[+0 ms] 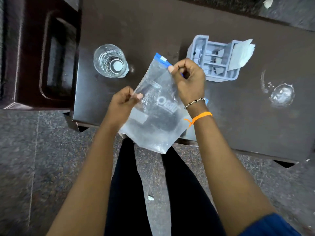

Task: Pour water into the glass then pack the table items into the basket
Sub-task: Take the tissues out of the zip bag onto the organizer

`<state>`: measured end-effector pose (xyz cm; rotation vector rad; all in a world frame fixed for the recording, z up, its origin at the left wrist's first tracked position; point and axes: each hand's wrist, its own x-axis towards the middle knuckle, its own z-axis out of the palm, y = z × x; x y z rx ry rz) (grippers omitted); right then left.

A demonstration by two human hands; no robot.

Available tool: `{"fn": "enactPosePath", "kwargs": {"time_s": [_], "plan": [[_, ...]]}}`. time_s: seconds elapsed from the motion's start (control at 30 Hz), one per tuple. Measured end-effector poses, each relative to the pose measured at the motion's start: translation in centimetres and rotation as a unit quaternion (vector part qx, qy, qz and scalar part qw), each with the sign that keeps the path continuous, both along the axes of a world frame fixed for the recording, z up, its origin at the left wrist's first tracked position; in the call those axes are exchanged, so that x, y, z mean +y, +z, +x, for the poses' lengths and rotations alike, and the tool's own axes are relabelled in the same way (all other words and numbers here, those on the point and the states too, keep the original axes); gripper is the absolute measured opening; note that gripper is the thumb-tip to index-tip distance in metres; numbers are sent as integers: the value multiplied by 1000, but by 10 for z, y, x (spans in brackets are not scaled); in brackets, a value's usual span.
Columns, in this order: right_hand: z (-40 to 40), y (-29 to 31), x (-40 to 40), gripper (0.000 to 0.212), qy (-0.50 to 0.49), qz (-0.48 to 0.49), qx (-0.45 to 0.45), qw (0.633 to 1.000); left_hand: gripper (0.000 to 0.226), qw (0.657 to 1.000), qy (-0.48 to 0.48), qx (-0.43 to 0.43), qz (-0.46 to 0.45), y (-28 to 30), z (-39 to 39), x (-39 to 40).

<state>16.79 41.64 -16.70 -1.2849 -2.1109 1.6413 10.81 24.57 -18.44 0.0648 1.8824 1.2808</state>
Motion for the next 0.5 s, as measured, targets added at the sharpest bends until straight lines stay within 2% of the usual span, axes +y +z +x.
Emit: {"fn": "enactPosePath", "kwargs": {"time_s": [0.13,0.23,0.3,0.4,0.47,0.5], "plan": [[-6,14,-2,6,-9,86,-4,996,18,997,51,-27,42,13,2,-10],[11,15,3,25,-88,103,-9,991,12,984,130,-81,90,21,1,-20],[23,13,-3,30,-87,22,-48,995,8,974,170,-103,113,26,-2,-25],[27,12,-21,45,-58,-195,-44,978,9,968,215,-87,92,29,-10,-24],[23,14,-24,48,-36,-194,3,980,4,971,231,-29,57,33,-17,-20],[20,16,-22,44,-17,-169,17,985,14,971,234,7,49,35,-21,-18]]}}
